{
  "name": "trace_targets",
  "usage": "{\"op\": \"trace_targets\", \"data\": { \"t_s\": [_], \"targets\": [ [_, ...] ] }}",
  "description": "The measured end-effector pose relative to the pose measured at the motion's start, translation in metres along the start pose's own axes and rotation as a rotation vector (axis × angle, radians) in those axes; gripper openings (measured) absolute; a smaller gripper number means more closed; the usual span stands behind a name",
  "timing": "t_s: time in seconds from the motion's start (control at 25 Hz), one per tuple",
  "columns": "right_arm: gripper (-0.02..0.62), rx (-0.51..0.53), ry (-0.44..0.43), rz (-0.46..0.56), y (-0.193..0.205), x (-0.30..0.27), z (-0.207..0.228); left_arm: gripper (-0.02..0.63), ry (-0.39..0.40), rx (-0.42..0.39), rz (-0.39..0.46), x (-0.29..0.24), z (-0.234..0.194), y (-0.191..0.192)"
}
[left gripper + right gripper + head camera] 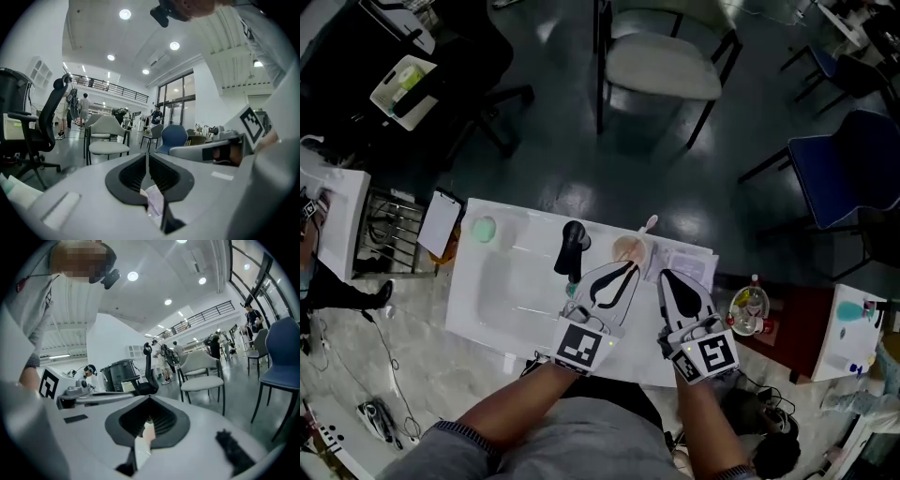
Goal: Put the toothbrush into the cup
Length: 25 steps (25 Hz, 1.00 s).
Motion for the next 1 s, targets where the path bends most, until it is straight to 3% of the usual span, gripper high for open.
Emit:
{"op": "trace_targets", "data": {
  "t_s": [0.32, 0.68, 1.0],
  "targets": [
    [0.009, 0.034, -0.074, 0.056, -0.055, 0.044, -0.043, 0.006, 0.044, 0.017, 0.001, 0.085, 0.035, -0.049],
    [0.009, 0.076, -0.114, 0.031, -0.077, 0.075, -0.123, 0.007, 0.157, -0.033, -0.048, 0.165, 0.05, -0.061],
    [0.009, 0.118, -0.085, 0.032, -0.086, 0.089, -0.188, 0.008, 0.28, -0.086, -0.052, 0.213, 0.057, -0.066]
  ]
}}
Point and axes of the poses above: the fingertips, and each gripper's own axes: x backward along the fingers, z to its right, y out of its underside, the point moved 2 cm from there along x, backward along the fingers, and after that the axes turned 13 degrees about x, right-handed, at the moved point
